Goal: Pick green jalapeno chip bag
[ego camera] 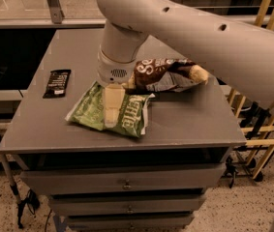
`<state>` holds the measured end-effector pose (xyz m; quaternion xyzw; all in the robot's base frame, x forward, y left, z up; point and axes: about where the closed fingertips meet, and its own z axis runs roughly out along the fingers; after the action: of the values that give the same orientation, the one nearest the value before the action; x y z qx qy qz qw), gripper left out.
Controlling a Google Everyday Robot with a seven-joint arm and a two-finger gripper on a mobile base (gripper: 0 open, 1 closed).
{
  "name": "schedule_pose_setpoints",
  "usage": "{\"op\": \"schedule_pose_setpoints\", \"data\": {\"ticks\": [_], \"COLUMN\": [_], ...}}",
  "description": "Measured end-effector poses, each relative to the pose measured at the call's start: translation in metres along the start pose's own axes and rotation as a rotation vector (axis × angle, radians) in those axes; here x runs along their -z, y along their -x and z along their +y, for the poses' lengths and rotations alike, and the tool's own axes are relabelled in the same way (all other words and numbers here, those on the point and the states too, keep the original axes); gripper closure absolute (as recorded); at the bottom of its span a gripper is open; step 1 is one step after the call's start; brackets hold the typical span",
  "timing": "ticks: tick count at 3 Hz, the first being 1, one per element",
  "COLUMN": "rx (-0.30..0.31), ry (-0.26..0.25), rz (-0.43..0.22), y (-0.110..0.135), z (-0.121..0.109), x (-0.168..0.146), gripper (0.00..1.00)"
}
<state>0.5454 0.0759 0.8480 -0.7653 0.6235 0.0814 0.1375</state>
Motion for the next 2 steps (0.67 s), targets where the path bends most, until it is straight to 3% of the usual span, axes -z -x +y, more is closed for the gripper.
{"op": "schedule_pose_setpoints", "data": {"ticks": [1, 2], "rx": [-0.026, -0.034], "ry": [0.037, 0.056], "rz": [0.0, -0.008], "y": [-0.009, -0.011], "z": [0.0, 0.002], "x": [-0.027, -0.04], "gripper": [0.02, 0.25]}}
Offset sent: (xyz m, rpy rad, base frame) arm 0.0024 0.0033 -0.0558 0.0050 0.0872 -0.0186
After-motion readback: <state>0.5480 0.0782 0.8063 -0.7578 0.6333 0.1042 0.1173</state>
